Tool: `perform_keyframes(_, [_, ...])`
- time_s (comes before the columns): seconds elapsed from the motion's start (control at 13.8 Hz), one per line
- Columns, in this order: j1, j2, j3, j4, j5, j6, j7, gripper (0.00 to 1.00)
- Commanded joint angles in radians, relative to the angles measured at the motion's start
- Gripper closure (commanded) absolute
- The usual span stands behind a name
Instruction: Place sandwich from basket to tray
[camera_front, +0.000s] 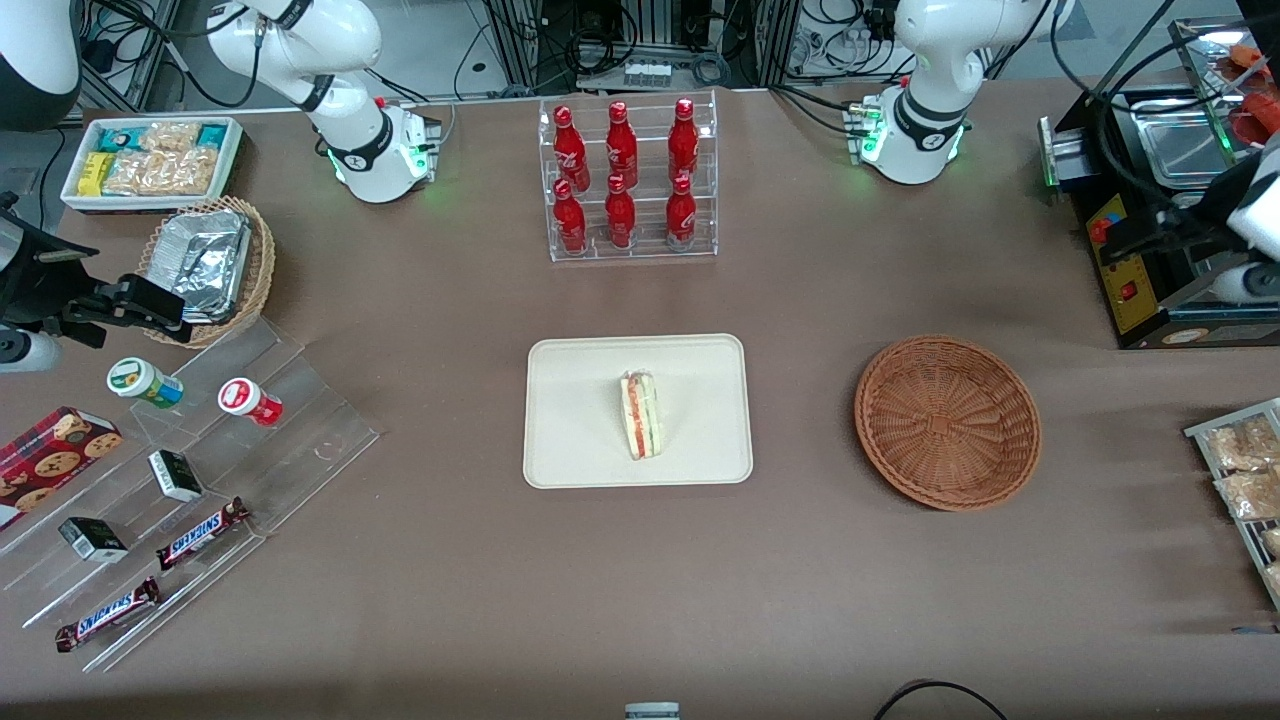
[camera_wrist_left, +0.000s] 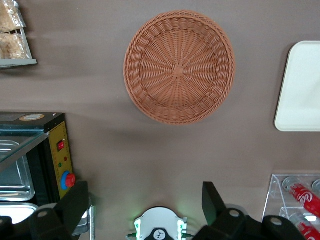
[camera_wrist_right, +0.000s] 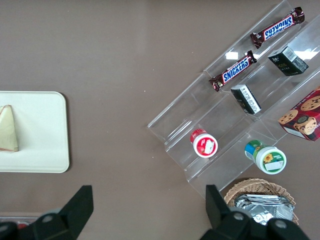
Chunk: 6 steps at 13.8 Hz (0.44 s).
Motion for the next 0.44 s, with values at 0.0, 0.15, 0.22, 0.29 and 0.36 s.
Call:
perform_keyframes(0.0, [-0.020,-0.038,0.015,-0.041,-0.012,0.014,0.004,0.00])
perform_keyframes(0.15, [-0.026,-0.017,0.011,-0.011,-0.013,0.003,-0.008,0.00])
perform_keyframes(0.22, [-0.029,-0.015,0.011,-0.009,-0.013,0.005,-0.010,0.00])
perform_keyframes(0.29, [-0.038,-0.014,0.011,-0.006,-0.009,0.006,-0.017,0.00])
perform_keyframes(0.36, [-0.058,-0.011,0.016,-0.009,0.005,0.009,-0.045,0.00])
